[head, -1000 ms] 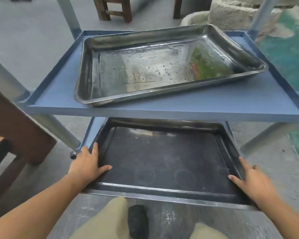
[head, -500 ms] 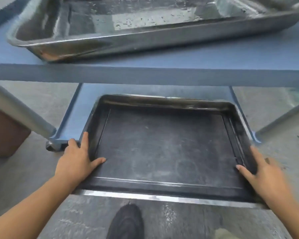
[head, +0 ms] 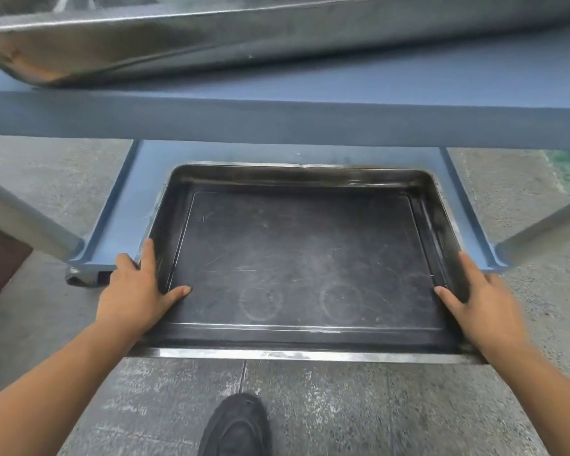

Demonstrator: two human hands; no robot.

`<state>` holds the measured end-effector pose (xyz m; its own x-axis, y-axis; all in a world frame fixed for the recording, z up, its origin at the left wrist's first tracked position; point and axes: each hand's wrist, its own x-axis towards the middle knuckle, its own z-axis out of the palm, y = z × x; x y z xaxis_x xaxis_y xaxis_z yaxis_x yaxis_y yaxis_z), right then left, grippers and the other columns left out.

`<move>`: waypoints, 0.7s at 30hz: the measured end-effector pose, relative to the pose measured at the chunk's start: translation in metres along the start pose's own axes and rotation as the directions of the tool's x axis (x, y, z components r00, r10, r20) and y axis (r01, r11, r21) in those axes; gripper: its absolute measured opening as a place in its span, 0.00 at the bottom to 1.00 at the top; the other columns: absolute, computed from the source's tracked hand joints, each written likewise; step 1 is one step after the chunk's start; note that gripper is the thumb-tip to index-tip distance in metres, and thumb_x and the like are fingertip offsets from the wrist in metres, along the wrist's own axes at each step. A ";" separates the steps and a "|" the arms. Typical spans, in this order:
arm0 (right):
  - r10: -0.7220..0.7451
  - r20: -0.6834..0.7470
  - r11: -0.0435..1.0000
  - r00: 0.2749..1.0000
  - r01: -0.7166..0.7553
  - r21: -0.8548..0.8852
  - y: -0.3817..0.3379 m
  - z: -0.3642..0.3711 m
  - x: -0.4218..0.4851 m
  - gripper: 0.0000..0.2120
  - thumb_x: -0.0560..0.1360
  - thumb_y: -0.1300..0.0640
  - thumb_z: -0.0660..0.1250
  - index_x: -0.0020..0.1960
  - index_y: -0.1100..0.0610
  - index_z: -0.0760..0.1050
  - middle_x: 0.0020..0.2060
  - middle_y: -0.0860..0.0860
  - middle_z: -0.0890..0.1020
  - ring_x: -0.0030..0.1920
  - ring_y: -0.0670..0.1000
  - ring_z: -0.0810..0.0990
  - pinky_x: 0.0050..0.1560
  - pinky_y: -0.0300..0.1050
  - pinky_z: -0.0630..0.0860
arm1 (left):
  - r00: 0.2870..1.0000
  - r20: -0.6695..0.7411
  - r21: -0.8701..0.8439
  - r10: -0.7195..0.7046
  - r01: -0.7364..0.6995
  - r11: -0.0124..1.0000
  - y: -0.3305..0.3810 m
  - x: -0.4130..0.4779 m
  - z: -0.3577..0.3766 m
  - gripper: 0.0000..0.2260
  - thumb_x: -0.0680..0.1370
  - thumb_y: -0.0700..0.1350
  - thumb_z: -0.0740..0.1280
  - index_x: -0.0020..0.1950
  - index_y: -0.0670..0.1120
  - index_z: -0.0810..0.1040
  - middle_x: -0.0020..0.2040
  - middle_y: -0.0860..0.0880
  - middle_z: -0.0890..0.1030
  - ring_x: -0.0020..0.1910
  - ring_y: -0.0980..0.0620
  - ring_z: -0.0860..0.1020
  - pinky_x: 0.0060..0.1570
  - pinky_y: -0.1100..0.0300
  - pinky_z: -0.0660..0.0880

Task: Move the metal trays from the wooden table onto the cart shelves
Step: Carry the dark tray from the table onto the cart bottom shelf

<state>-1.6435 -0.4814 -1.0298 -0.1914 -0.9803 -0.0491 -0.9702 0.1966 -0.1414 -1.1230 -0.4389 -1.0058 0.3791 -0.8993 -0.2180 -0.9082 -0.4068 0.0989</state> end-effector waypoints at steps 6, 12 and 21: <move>0.005 0.010 0.998 1.000 -0.004 -0.063 -0.001 0.001 0.020 0.39 0.74 0.37 0.65 0.78 0.45 0.51 0.46 0.57 0.73 0.35 0.57 0.75 0.31 0.49 0.75 | 0.999 -0.031 0.008 0.005 -0.005 1.000 0.010 0.016 0.002 0.49 0.66 0.69 0.71 0.77 0.48 0.53 0.51 0.40 0.66 0.42 0.37 0.75 0.39 0.43 0.78; 0.003 0.037 0.996 0.999 0.000 -0.093 -0.003 0.004 0.034 0.43 0.72 0.35 0.66 0.78 0.44 0.46 0.45 0.55 0.70 0.33 0.55 0.73 0.29 0.49 0.76 | 1.000 -0.016 0.038 -0.015 0.016 0.999 0.019 0.031 0.001 0.50 0.67 0.69 0.70 0.78 0.47 0.51 0.54 0.37 0.67 0.47 0.35 0.75 0.42 0.41 0.78; 0.017 0.050 0.993 0.999 -0.011 -0.114 -0.016 -0.002 0.041 0.44 0.71 0.40 0.72 0.78 0.48 0.50 0.48 0.57 0.69 0.40 0.56 0.71 0.35 0.49 0.73 | 0.998 -0.067 0.241 -0.021 0.036 0.970 0.031 0.040 0.001 0.48 0.69 0.70 0.68 0.77 0.43 0.55 0.61 0.37 0.67 0.58 0.37 0.71 0.53 0.39 0.74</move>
<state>-1.6361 -0.5244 -1.0278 -0.2004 -0.9745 -0.1010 -0.9786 0.2041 -0.0271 -1.1358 -0.4872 -1.0130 0.4089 -0.8994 -0.1547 -0.9098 -0.3886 -0.1458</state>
